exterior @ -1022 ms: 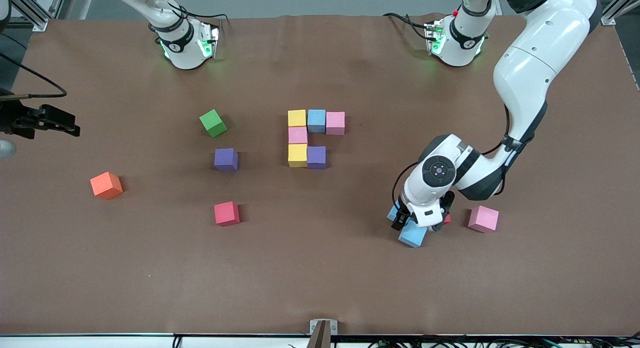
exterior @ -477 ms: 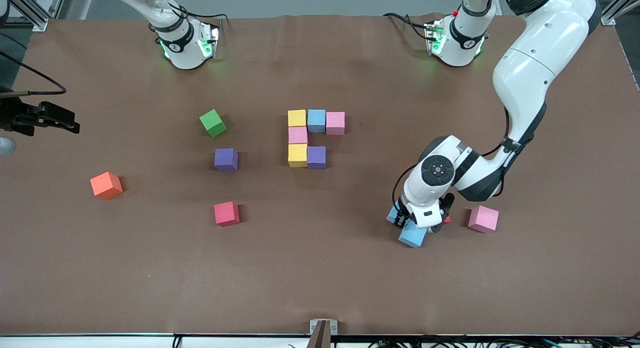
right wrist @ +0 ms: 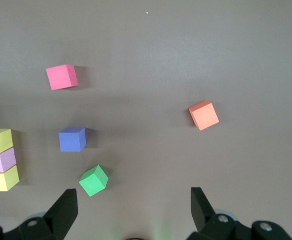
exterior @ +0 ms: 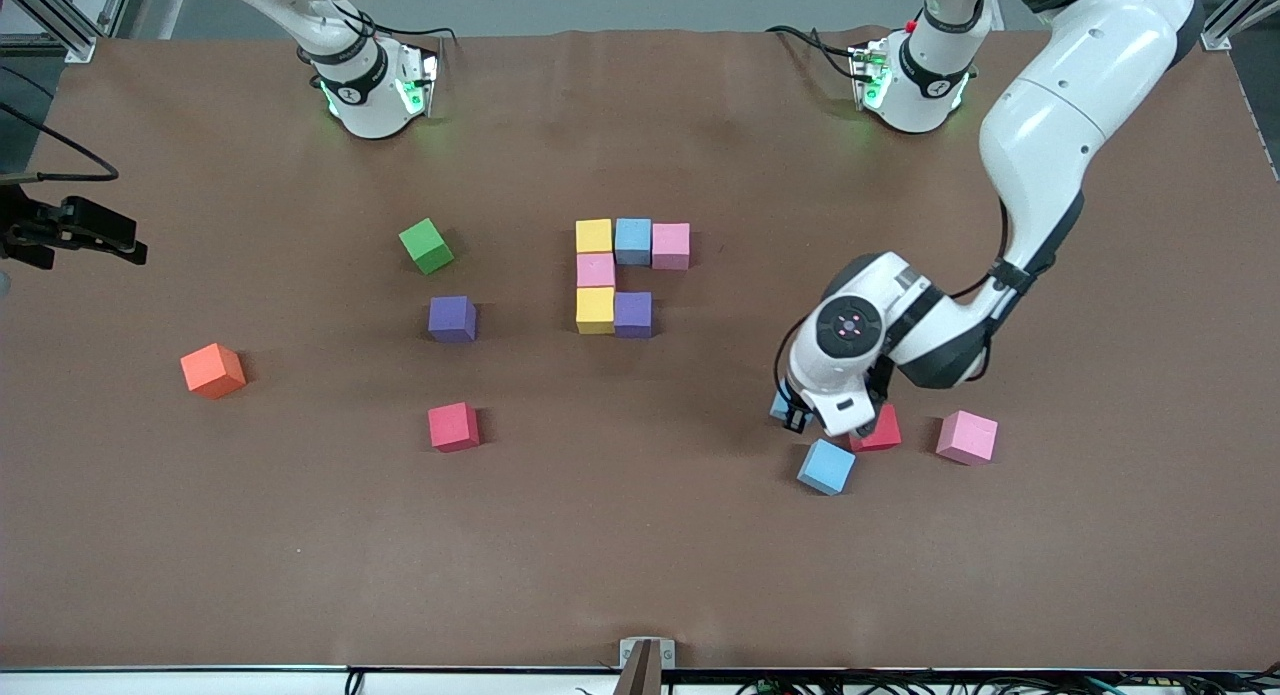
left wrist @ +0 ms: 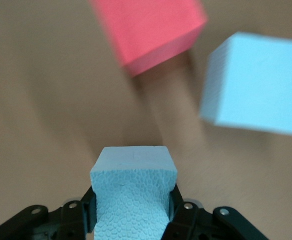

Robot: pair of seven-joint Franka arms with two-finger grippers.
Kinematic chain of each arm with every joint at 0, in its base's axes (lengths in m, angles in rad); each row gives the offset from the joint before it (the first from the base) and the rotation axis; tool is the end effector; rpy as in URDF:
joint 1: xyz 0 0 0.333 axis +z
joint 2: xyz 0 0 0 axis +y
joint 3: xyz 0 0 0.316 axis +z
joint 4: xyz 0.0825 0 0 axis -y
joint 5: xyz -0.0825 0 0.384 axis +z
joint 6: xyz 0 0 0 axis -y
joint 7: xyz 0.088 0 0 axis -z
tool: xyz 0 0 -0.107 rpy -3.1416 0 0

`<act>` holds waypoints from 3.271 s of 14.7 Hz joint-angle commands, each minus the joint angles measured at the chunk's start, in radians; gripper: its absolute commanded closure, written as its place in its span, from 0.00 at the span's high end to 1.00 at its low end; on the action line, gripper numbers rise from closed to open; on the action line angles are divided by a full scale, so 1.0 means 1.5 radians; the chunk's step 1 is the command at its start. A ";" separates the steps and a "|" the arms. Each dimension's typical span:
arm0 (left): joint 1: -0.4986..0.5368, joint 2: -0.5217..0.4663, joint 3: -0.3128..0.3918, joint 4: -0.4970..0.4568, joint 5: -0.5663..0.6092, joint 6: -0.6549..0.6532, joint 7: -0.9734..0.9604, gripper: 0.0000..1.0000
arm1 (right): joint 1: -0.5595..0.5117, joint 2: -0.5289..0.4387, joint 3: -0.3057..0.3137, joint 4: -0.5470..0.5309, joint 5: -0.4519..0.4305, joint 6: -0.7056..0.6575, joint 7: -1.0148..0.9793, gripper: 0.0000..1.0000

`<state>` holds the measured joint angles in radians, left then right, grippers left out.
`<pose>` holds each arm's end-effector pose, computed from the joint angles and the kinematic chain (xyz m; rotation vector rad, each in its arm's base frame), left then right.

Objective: Arrange 11 blocks into digit 3
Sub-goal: 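Carry the light blue cube with the left gripper to the cube row, then lower the light blue cube beside the purple cube and open the left gripper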

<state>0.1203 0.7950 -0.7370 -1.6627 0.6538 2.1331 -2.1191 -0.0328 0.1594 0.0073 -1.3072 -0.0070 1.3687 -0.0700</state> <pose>0.5917 -0.3150 0.2245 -2.4889 -1.7992 -0.0128 0.5818 -0.0161 0.6388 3.1360 0.0681 -0.1539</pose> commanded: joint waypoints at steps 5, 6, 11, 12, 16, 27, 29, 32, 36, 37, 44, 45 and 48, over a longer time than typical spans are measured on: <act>-0.004 -0.042 -0.061 -0.073 0.008 -0.016 -0.263 0.35 | -0.016 -0.048 0.008 -0.037 0.014 -0.008 -0.001 1.00; -0.016 -0.039 -0.065 -0.074 0.008 -0.016 -0.293 0.35 | -0.015 -0.058 0.009 -0.046 0.014 -0.005 -0.001 1.00; -0.076 -0.020 -0.062 -0.059 0.009 0.010 -0.355 0.35 | -0.016 -0.084 0.010 -0.066 0.030 -0.003 -0.002 1.00; -0.079 -0.017 -0.062 -0.056 0.009 0.019 -0.355 0.35 | -0.016 -0.094 0.010 -0.077 0.032 0.001 -0.002 1.00; -0.119 -0.010 -0.044 -0.053 0.008 0.059 -0.358 0.35 | -0.016 -0.109 0.009 -0.095 0.032 0.009 -0.004 1.00; -0.211 0.014 0.019 -0.015 0.005 0.077 -0.402 0.35 | 0.003 -0.121 0.011 -0.111 0.021 0.012 -0.005 1.00; -0.213 0.014 0.019 -0.015 0.005 0.077 -0.403 0.35 | 0.003 -0.125 0.011 -0.111 0.020 0.009 -0.005 1.00; -0.218 0.014 0.019 -0.020 0.006 0.077 -0.416 0.36 | 0.009 -0.134 0.014 -0.110 0.000 0.008 -0.007 1.00; -0.223 0.014 0.019 -0.026 0.005 0.077 -0.433 0.36 | 0.027 -0.136 0.014 -0.110 -0.021 0.009 -0.004 1.00; -0.223 0.014 0.019 -0.025 0.005 0.077 -0.435 0.36 | 0.028 -0.136 0.013 -0.110 -0.020 0.011 -0.004 1.00; -0.233 0.020 0.019 -0.019 -0.007 0.077 -0.435 0.38 | 0.020 -0.138 0.008 -0.115 -0.007 0.025 -0.003 1.00; -0.233 0.020 0.019 -0.017 -0.009 0.077 -0.434 0.39 | 0.014 -0.140 0.006 -0.121 0.011 0.026 -0.003 1.00; -0.233 0.020 0.019 -0.016 -0.009 0.077 -0.434 0.46 | -0.020 -0.185 0.007 -0.186 0.052 0.067 -0.005 1.00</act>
<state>-0.2109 0.8061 -0.7147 -1.6989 0.6492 2.2469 -2.7190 -0.0310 -0.0306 0.0138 -1.4746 0.0364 1.4174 -0.0723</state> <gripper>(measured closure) 0.454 0.000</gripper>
